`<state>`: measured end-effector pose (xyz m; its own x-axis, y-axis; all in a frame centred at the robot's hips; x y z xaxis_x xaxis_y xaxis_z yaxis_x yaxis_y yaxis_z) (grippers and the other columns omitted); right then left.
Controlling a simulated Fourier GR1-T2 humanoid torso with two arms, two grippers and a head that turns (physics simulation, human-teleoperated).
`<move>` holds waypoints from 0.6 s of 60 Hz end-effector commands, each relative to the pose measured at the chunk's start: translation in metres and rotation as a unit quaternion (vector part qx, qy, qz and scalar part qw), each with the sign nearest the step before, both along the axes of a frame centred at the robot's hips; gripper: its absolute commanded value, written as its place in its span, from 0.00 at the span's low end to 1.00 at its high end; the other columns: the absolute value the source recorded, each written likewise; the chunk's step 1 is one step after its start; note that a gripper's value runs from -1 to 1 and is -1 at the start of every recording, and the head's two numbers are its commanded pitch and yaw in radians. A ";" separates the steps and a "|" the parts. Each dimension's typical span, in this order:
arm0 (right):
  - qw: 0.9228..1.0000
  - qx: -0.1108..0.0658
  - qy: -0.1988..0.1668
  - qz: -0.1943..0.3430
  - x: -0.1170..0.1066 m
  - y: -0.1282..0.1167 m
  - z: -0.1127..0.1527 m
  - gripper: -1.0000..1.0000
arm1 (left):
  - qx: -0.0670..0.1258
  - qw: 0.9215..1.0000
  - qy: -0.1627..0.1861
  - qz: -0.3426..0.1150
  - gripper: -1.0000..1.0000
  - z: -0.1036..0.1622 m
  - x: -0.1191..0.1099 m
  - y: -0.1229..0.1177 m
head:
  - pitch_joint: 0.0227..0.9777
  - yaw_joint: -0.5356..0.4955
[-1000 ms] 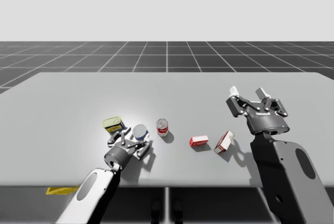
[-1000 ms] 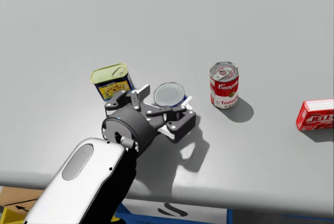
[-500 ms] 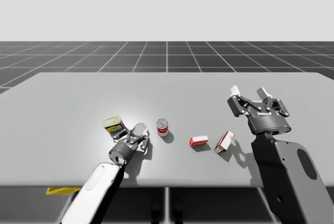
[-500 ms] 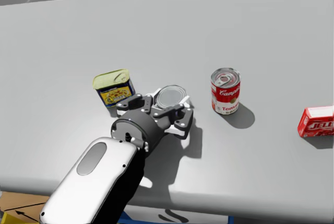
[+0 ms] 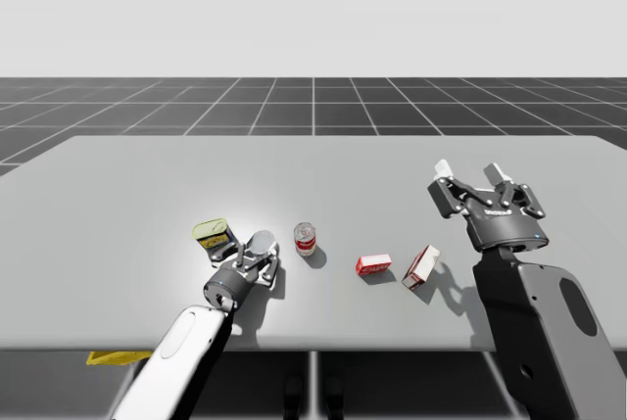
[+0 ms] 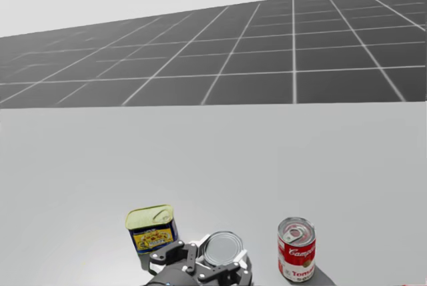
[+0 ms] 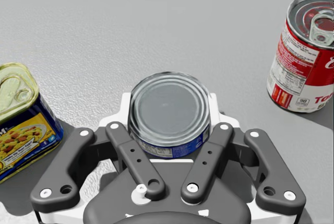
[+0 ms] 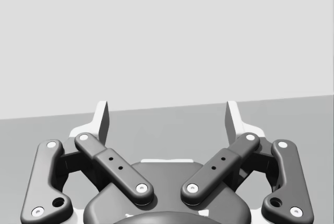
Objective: Lift the tuna fish can off the table.
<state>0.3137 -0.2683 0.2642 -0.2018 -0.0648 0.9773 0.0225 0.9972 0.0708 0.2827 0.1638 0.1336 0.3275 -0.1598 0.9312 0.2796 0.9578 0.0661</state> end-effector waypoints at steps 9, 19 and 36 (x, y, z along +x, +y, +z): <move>1.000 0.001 0.000 0.000 0.000 -0.002 0.000 0.00 | -0.002 0.998 0.021 -0.053 1.00 -0.007 -0.009 -0.010 | 0.47 0.77; 1.000 -0.002 -0.001 0.000 0.001 -0.003 0.000 0.00 | 0.002 0.998 -0.019 -0.061 1.00 0.030 -0.013 -0.012 | 0.48 0.77; 1.000 -0.023 -0.003 -0.005 0.005 -0.005 -0.004 0.00 | 0.011 0.992 -0.099 -0.079 1.00 0.106 -0.016 -0.007 | 0.48 0.77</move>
